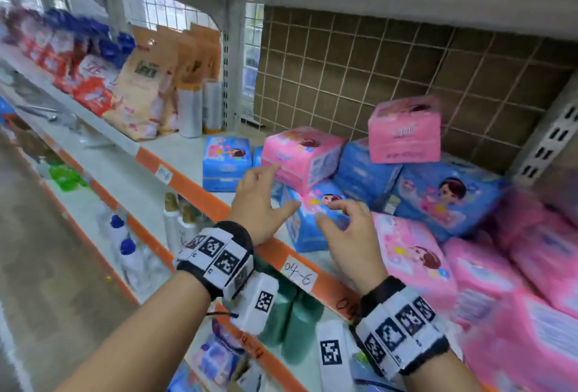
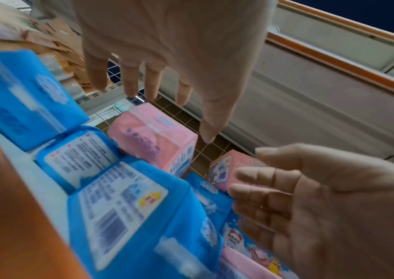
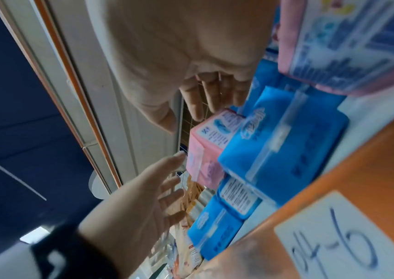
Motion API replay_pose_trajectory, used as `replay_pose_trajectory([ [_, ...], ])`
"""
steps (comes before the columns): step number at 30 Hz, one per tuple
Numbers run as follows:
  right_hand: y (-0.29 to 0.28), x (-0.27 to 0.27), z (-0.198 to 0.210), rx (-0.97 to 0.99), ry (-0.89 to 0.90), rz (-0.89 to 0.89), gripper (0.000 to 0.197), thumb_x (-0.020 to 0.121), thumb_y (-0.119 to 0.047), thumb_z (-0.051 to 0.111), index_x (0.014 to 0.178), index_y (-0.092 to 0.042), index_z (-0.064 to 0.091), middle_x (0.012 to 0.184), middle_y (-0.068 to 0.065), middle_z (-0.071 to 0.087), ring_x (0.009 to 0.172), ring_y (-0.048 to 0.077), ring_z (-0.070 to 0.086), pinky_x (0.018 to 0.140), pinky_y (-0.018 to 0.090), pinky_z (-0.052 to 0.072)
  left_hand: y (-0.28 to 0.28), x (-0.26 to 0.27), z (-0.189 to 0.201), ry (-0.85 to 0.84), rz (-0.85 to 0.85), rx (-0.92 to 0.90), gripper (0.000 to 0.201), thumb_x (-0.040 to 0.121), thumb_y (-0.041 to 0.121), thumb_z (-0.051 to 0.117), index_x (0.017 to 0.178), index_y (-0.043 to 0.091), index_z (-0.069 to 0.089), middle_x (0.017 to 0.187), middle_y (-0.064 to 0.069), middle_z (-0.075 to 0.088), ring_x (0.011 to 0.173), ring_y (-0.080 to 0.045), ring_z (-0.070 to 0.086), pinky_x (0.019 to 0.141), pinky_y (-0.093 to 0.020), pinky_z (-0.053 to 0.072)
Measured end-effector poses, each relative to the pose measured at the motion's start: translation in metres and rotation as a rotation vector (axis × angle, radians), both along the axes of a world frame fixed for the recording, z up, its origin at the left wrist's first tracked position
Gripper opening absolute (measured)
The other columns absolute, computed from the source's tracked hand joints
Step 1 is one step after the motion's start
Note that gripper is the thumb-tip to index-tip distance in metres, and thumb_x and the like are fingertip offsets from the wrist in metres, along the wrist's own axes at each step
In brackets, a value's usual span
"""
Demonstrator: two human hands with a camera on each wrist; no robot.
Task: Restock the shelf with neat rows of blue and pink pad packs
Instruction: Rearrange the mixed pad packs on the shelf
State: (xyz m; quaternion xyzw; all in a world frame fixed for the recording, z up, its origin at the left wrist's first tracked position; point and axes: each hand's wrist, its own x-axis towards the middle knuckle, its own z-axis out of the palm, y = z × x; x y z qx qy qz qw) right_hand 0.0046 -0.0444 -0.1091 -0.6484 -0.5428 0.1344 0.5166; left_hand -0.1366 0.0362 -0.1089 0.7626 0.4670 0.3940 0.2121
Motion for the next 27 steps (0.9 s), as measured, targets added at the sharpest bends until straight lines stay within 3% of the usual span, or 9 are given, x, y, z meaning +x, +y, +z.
replay_pose_trajectory([
  [2,0.009,0.004,0.0,-0.001,-0.095,-0.063,0.031,0.075,-0.021,0.07,0.102,-0.014,0.058,0.112,0.004,0.047,0.112,0.023,0.047,0.101,0.032,0.036,0.013,0.012,0.008,0.023,0.018,0.015,0.08,0.08,0.035,0.068,0.145,0.024,0.023,0.144,-0.015,0.025,0.136,-0.027,0.022,0.11,-0.029,0.016],
  [5,0.027,-0.001,-0.002,-0.156,-0.248,-0.167,0.057,0.07,-0.045,0.07,0.115,-0.017,0.049,0.128,0.006,0.037,0.122,0.027,0.033,0.102,0.03,0.024,0.036,0.019,0.016,0.128,0.016,-0.027,0.086,0.08,0.035,0.068,0.147,0.03,0.014,0.151,-0.015,0.009,0.14,-0.03,0.014,0.112,-0.034,0.017],
  [7,0.04,-0.004,-0.007,-0.286,-0.292,-0.233,0.078,0.065,-0.061,0.066,0.126,-0.02,0.04,0.138,0.007,0.028,0.13,0.029,0.023,0.106,0.035,0.021,0.05,0.018,0.017,0.145,-0.035,-0.043,0.086,0.08,0.031,0.068,0.147,0.031,0.015,0.152,-0.014,0.005,0.141,-0.03,0.014,0.112,-0.034,0.02],
  [10,0.051,-0.007,-0.015,-0.459,-0.34,-0.283,0.096,0.061,-0.065,0.065,0.138,-0.023,0.024,0.144,0.006,0.019,0.13,0.032,0.019,0.108,0.042,0.024,0.065,0.012,0.013,0.143,-0.153,-0.045,0.089,0.079,0.025,0.069,0.147,0.032,0.012,0.154,-0.012,-0.001,0.143,-0.028,0.014,0.112,-0.033,0.021],
  [16,0.052,-0.008,0.002,-0.47,-0.453,-0.345,0.069,0.06,-0.055,0.064,0.119,-0.024,0.044,0.12,0.002,0.036,0.113,0.029,0.033,0.091,0.04,0.035,0.097,-0.001,0.012,0.217,-0.342,-0.023,0.086,0.083,0.021,0.065,0.148,0.032,0.01,0.158,-0.001,-0.006,0.142,-0.013,0.016,0.105,-0.022,0.024],
  [21,0.03,-0.008,0.031,-0.328,-0.338,-0.317,0.049,0.06,-0.049,0.073,0.1,-0.026,0.057,0.102,-0.004,0.042,0.105,0.022,0.04,0.084,0.033,0.036,0.105,-0.007,0.02,0.2,-0.431,-0.082,0.075,0.088,0.022,0.061,0.148,0.031,0.016,0.158,0.001,-0.003,0.142,-0.014,0.016,0.108,-0.023,0.02],
  [24,0.012,-0.012,0.033,-0.225,-0.232,-0.269,0.034,0.061,-0.037,0.078,0.087,-0.024,0.06,0.095,-0.002,0.048,0.096,0.02,0.047,0.084,0.032,0.04,0.097,-0.014,0.017,0.191,-0.518,-0.06,0.061,0.094,0.021,0.052,0.147,0.026,0.022,0.157,-0.004,0.011,0.143,-0.015,0.015,0.111,-0.025,0.017],
  [27,0.001,-0.017,0.03,-0.144,-0.038,-0.219,0.024,0.066,-0.025,0.078,0.08,-0.012,0.062,0.091,0.004,0.052,0.085,0.021,0.053,0.077,0.035,0.042,0.08,-0.027,0.011,0.127,-0.576,0.027,0.056,0.092,0.028,0.053,0.143,0.02,0.031,0.15,-0.003,0.03,0.139,-0.014,0.025,0.107,-0.018,0.016],
])
